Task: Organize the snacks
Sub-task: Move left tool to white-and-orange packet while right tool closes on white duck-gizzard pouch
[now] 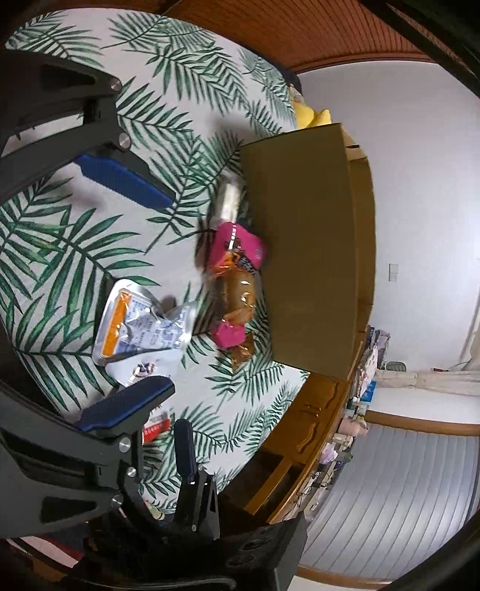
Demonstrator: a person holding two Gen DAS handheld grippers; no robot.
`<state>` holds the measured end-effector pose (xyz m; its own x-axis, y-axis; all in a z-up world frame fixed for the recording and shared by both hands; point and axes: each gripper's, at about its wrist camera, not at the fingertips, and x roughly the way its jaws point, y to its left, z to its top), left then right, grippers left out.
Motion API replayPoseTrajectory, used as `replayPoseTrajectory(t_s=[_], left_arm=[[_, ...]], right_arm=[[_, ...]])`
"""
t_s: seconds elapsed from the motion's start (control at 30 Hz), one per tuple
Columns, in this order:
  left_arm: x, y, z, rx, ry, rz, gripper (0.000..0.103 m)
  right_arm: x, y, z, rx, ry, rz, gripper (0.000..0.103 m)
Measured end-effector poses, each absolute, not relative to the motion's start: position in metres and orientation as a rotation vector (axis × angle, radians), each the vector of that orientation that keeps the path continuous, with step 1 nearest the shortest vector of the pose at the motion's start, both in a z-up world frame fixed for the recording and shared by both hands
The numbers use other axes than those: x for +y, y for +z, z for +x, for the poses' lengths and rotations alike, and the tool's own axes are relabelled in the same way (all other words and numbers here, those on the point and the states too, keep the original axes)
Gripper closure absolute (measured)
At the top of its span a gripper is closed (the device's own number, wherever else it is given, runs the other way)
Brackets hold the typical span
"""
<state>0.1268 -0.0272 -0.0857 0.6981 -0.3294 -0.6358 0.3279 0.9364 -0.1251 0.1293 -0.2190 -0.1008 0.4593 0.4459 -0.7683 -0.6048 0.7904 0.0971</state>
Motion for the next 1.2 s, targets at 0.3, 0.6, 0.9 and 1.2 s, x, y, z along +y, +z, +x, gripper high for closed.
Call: replayPoseTrajectory(t_s=[0.3, 0.6, 0.9, 1.2], left_arm=[[-0.016, -0.103, 0.128, 0.741, -0.342, -0.027, 0.011], [-0.02, -0.109, 0.131, 0.76, -0.347, -0.023, 0.011], [-0.046, -0.112, 0.145, 0.788, -0.391, 0.022, 0.011], [-0.067, -0.123, 0.155, 0.839, -0.39, 0.097, 0.016]], right_arm=[[-0.204, -0.119, 0.129, 0.895, 0.63, -0.281, 0.034], [-0.203, -0.118, 0.133, 0.878, 0.586, -0.292, 0.038], [-0.229, -0.12, 0.134, 0.855, 0.525, -0.164, 0.04], [-0.234, -0.121, 0.129, 0.824, 0.458, -0.183, 0.04]])
